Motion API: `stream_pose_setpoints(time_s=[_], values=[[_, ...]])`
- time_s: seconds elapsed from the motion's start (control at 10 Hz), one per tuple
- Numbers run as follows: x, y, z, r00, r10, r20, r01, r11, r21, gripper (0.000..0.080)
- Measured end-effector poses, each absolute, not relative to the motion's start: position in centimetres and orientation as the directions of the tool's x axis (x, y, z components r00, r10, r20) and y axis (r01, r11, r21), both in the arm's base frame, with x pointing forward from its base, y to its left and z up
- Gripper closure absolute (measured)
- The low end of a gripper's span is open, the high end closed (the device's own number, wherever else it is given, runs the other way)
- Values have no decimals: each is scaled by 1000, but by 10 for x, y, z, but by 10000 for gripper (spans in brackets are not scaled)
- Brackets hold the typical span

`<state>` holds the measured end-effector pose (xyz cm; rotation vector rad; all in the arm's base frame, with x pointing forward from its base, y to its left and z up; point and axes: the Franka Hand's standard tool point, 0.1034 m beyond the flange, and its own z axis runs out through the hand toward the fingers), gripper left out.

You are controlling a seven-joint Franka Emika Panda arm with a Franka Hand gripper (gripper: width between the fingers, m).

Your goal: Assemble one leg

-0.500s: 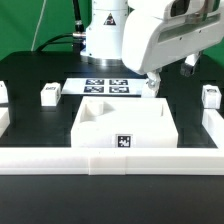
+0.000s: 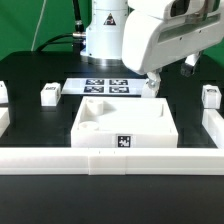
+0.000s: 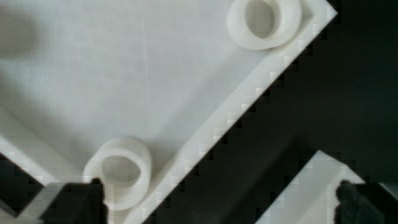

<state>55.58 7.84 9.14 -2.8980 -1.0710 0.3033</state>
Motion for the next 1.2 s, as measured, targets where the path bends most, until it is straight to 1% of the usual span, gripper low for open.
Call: stream_pose_setpoints(time_s=[0.4, 0.5, 0.7, 0.9, 1.0, 1.2], values=[[556, 78, 91, 742, 648, -170, 641, -761, -103, 150], [550, 77, 90, 705, 689, -167, 680, -724, -113, 150], [528, 68, 81, 619, 770, -151, 759, -637, -136, 150], [517, 57, 73, 476, 869, -138, 849, -495, -185, 150], [516, 53, 71, 442, 887, -135, 865, -461, -198, 150], [516, 54, 71, 455, 880, -138, 858, -475, -196, 150]])
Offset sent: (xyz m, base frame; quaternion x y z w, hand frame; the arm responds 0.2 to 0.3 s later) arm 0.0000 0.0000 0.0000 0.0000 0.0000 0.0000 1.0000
